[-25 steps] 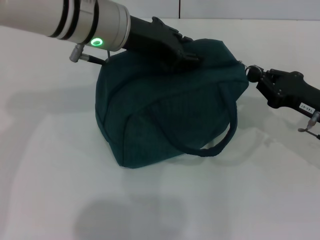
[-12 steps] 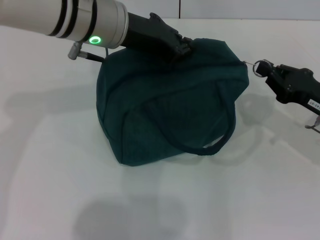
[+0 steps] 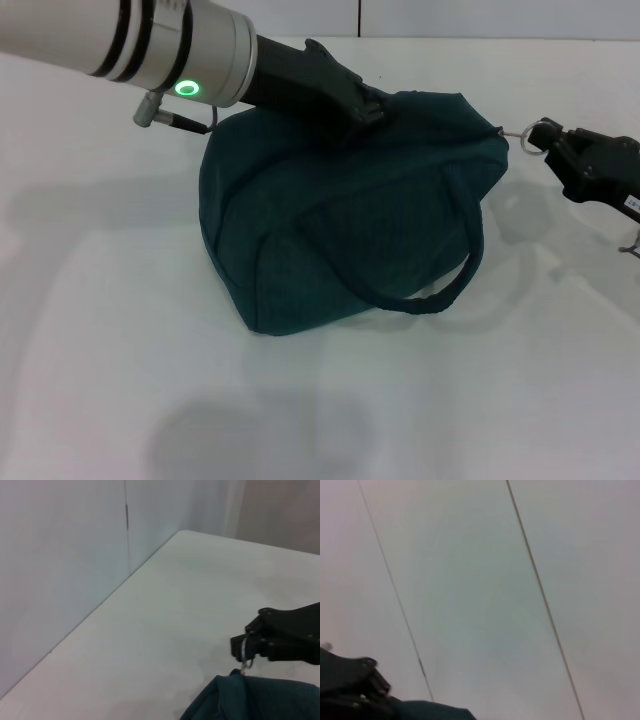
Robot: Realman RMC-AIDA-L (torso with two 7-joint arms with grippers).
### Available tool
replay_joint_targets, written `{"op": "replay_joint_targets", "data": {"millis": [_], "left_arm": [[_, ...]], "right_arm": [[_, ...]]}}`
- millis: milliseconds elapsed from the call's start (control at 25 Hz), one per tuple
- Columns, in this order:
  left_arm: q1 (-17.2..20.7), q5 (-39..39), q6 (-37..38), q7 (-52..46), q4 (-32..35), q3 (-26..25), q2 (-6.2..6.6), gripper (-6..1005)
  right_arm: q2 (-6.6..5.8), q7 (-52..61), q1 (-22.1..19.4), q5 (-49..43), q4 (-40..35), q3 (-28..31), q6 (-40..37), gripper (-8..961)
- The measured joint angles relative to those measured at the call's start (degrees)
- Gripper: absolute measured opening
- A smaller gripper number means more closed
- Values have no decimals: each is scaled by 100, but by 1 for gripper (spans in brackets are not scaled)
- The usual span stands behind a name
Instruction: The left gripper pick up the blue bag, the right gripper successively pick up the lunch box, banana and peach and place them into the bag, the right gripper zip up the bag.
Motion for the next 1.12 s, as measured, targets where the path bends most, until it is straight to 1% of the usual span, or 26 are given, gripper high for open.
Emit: {"op": "replay_joint_targets", "data": {"millis": [200,440,600,800,1000,1120], "left_arm": [[21,-180,71,2,142,-38,12,56],[14,-315,311,65,228,-350,10,55],[25,-352,360,68,205,-375,14,54],[28,-420,368,70,212,-377,17,62],[39,-433,368,79,189,-402,21,75],[128,-442,357,86,180,-485,3,82]], "right_arm": [[15,-4,30,-32,13,-149,291,33],[30,-96,51,-37,73,-194,449,58],[33,-139,36,-27,80,-195,445,74],[32,-139,124,-37,227,-201,756,94],[32,-138,211,-40,371,-238,742,115],[32,-99,186,-43,377,-260,536,127]]}}
